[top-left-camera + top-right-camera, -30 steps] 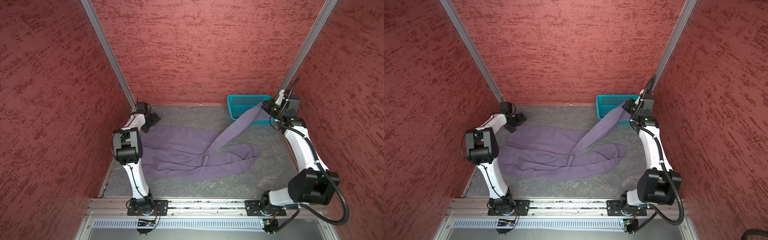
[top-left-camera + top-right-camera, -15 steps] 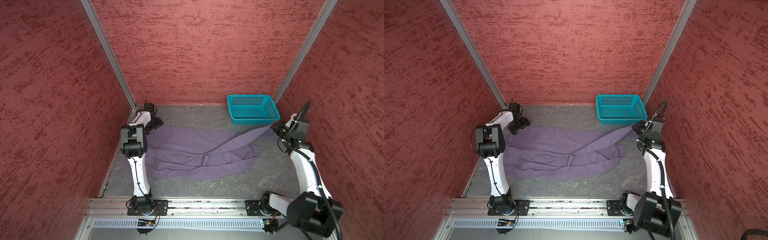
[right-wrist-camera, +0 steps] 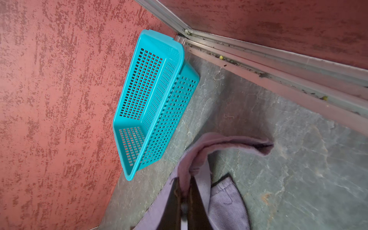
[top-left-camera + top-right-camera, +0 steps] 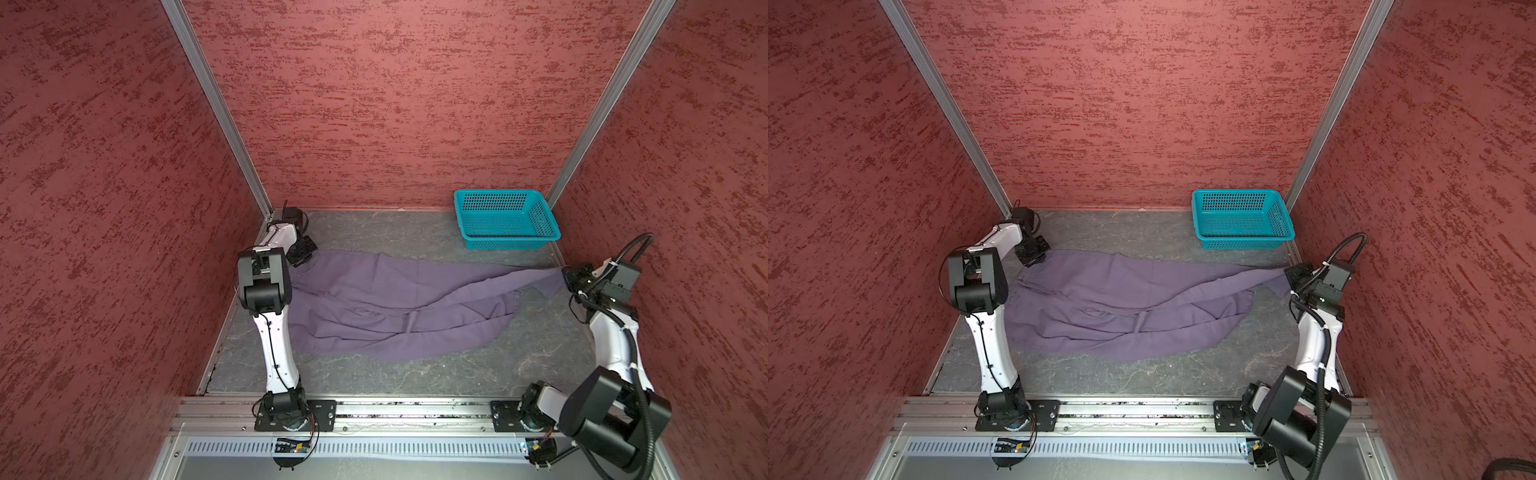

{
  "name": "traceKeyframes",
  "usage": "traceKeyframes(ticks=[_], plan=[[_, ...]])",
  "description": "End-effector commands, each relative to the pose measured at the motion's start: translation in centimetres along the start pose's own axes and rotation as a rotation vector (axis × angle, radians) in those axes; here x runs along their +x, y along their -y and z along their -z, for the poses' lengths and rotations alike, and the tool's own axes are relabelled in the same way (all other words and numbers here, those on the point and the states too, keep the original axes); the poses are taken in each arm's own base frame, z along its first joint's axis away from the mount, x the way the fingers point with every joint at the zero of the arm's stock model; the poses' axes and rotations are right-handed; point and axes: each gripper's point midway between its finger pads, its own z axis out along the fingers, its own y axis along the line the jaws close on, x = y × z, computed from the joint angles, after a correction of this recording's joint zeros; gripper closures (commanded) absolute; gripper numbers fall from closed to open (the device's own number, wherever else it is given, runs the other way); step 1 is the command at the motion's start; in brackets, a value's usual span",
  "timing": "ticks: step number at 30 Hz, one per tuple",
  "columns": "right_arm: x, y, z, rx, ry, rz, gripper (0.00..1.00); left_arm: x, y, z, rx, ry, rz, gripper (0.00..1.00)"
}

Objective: Fold and stack the trousers
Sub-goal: Flatten out the trousers at the center of the table.

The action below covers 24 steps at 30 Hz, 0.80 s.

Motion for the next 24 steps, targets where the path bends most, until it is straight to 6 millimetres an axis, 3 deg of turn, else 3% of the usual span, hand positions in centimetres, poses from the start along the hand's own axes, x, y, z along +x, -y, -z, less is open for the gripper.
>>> traceKeyframes(ticks=[1,6,7,9,12,17,19,22,24], plan=[[-3.3,-5.3,0.1,-0.155,0.034,-0.01,1.0,-0.8,0.2,1.3,0.069,0.007,0.03,1.0],[-5.6,-12.8,2.5,-0.303,0.084,0.138,1.0,-3.6,-1.3,6.0,0.121,0.11,0.107,1.0],[-5.6,-13.5,3.1,-0.323,0.1,0.173,1.0,-3.9,-1.9,6.6,0.121,0.127,0.123,1.0],[-5.1,-12.6,3.4,-0.298,0.115,0.199,1.0,-4.3,-3.2,7.4,0.113,0.155,0.152,1.0],[-2.7,-6.6,1.8,-0.132,0.092,0.191,1.0,-4.3,-4.5,7.6,0.142,0.167,0.196,1.0],[4.5,6.4,-1.9,0.128,-0.046,0.084,1.0,-3.7,-4.4,6.8,0.118,0.16,0.189,1.0],[6.7,10.0,-3.1,0.198,-0.105,0.052,1.0,-3.5,-4.4,6.3,0.114,0.147,0.191,1.0],[8.4,13.0,-4.7,0.251,-0.171,0.01,1.0,-3.4,-4.4,5.7,0.114,0.137,0.193,1.0],[8.5,13.3,-5.9,0.245,-0.197,-0.013,1.0,-3.4,-4.5,5.6,0.114,0.134,0.19,1.0]])
